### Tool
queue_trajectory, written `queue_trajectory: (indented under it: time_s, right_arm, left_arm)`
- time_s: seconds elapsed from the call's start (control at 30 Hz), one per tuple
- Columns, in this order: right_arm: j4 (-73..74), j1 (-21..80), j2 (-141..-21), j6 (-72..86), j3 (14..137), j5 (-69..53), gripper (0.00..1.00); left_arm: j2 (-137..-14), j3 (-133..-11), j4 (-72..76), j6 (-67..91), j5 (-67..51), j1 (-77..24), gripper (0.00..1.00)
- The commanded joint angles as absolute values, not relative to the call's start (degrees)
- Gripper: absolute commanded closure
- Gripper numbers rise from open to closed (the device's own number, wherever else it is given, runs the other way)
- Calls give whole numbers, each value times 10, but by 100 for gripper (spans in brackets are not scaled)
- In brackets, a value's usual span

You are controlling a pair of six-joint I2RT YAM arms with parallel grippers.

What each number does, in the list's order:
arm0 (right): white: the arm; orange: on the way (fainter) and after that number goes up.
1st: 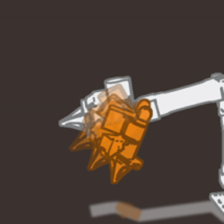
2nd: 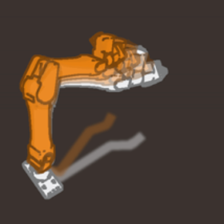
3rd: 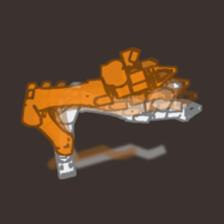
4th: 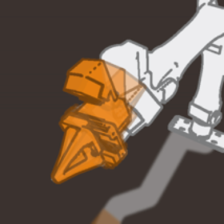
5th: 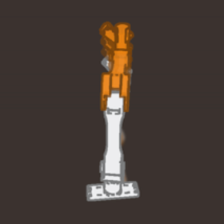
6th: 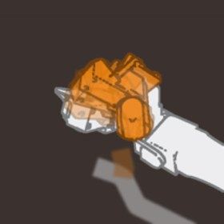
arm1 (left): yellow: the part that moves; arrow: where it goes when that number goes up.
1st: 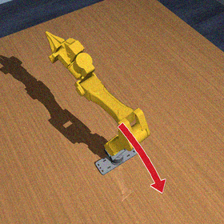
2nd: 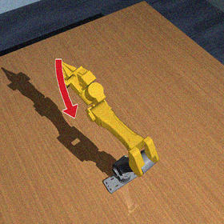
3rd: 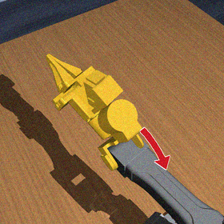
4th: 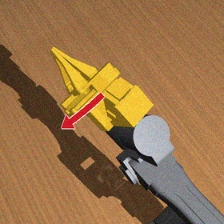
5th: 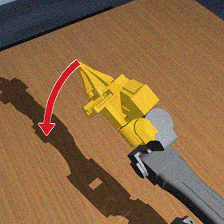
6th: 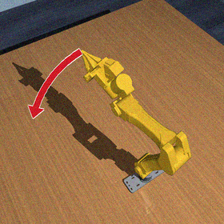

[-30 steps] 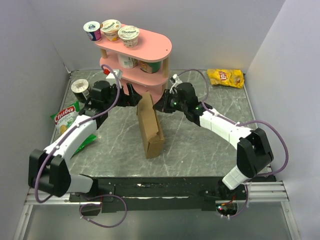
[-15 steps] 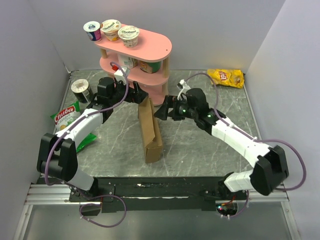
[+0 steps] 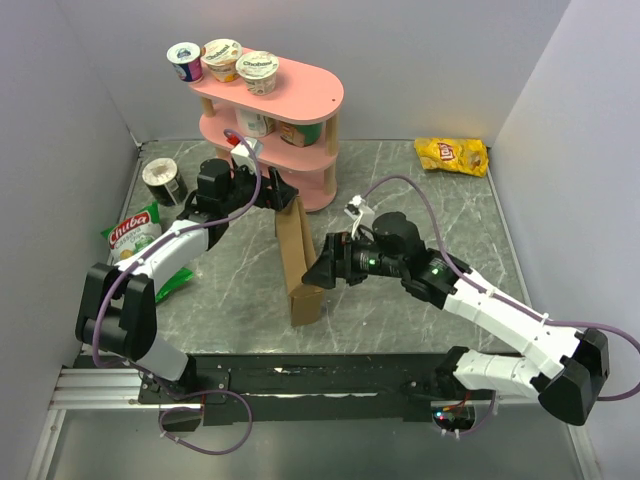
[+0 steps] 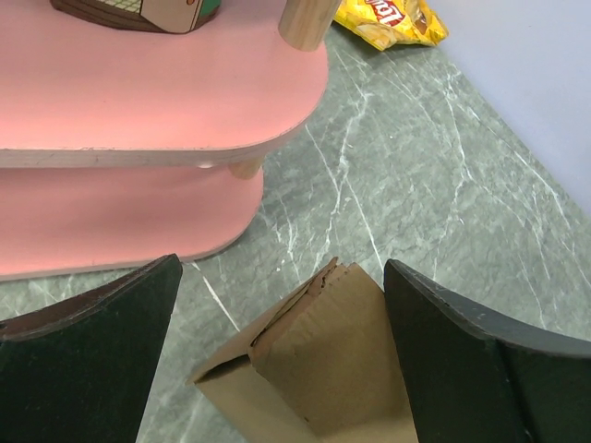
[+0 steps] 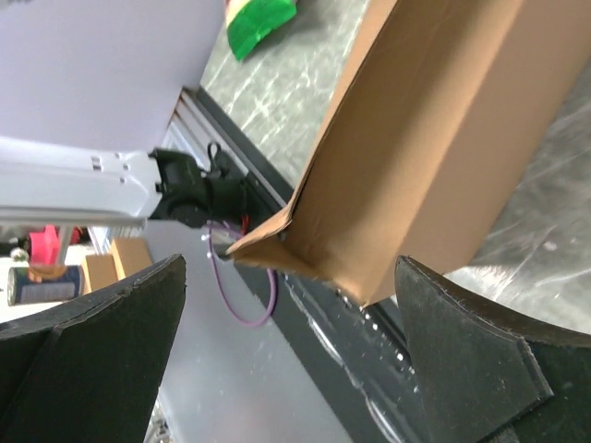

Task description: Fold the paper box

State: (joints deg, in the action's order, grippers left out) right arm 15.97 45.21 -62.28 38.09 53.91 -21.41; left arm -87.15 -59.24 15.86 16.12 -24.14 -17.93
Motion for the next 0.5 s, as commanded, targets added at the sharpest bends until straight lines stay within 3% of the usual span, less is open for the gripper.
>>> queue_trajectory:
  time_s: [0.0,0.47]
  right_arm:
    - [208,482,-617,382,575,-161,0]
    - [263,514,-688,370,636,-105,0]
  left_arm:
    - [-881,-597,177,141,-234,-181,4]
    - [-879,-584,170,132,-195,-208,6]
